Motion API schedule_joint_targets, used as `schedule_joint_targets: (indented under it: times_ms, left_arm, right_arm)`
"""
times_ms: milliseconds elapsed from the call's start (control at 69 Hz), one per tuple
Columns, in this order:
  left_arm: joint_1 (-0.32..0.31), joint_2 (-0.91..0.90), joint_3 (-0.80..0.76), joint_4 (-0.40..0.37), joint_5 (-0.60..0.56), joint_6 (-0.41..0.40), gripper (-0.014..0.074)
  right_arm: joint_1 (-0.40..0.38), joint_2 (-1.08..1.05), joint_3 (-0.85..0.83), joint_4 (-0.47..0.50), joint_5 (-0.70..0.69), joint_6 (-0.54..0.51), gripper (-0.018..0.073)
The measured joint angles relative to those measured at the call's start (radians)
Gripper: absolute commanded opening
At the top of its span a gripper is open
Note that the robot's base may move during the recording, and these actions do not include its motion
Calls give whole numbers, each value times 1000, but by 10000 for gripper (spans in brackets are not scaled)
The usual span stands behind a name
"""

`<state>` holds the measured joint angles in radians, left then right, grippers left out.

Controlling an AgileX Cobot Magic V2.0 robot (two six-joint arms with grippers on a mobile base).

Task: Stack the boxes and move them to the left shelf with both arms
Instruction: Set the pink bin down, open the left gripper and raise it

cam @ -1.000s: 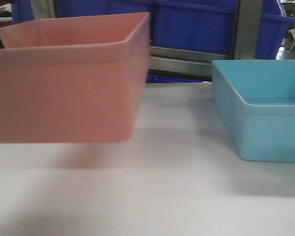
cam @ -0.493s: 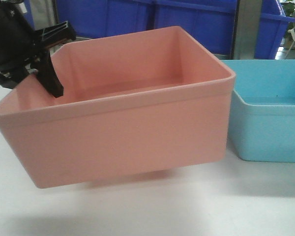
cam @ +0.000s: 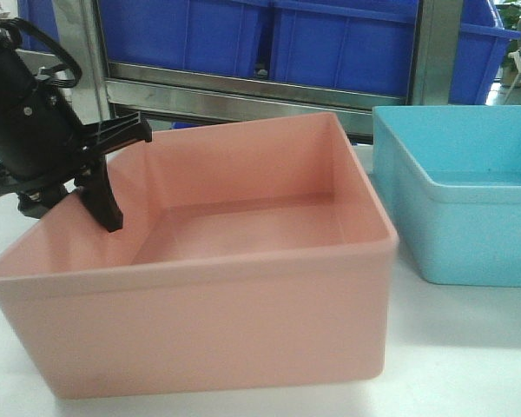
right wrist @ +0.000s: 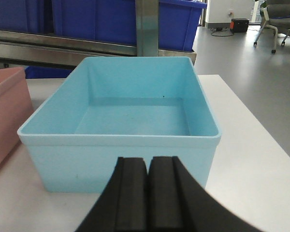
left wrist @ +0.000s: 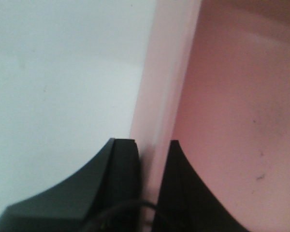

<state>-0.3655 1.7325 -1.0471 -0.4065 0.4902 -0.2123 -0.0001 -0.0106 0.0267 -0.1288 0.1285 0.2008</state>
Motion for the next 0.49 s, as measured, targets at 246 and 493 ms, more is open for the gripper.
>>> schedule_joint_targets:
  times_ms: [246,493]
  left_arm:
    - [0,0,-2,-25,5,1,269]
    - [0,-47,-25,6,54,11,471]
  right_arm:
    - [0,0,0,0,0,0,49]
    - [0,0,0,0,0,0,49]
